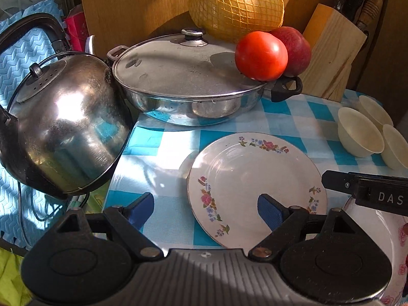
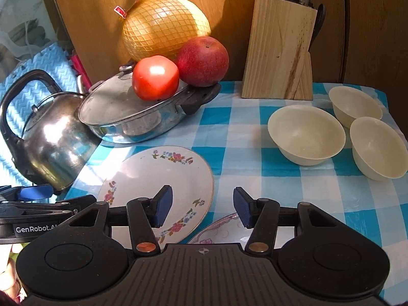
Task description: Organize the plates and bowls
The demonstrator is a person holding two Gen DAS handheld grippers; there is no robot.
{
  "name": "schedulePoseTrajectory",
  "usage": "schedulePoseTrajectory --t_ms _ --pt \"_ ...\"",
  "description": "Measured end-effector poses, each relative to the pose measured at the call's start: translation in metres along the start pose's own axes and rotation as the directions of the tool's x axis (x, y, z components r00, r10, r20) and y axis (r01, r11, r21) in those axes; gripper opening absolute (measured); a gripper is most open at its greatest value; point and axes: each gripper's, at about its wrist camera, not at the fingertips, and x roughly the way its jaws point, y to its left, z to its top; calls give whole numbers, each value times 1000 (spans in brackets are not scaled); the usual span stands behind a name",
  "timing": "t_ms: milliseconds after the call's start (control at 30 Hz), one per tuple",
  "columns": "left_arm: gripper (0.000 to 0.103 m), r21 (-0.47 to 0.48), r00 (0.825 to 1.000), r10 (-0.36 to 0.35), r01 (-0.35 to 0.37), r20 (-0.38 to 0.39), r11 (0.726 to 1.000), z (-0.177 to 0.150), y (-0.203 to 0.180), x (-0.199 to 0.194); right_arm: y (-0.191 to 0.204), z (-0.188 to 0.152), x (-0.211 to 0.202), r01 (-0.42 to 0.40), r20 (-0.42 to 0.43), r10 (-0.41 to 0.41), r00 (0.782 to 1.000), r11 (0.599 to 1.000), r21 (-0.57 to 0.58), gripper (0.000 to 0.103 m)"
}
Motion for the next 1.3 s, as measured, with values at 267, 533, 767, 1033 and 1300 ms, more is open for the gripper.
schedulePoseTrajectory --t_ms 267,533,767,1033,1300 --pt "83 -80 995 -70 64 -71 995 16 7 35 -17 7 41 -73 -99 82 992 993 92 54" --pt "82 -114 976 -168 152 -141 982 17 2 53 -17 10 52 -109 -117 125 985 985 132 50" --pt "82 -76 979 -162 154 -121 985 19 -2 61 -22 8 54 -115 -140 133 981 985 127 37" --pt "83 -59 984 -125 119 -123 991 21 -7 63 -22 6 51 -121 -128 136 982 985 122 34" --pt "83 -79 988 -103 95 -115 992 18 3 57 -12 3 46 -146 -122 158 980 984 101 33"
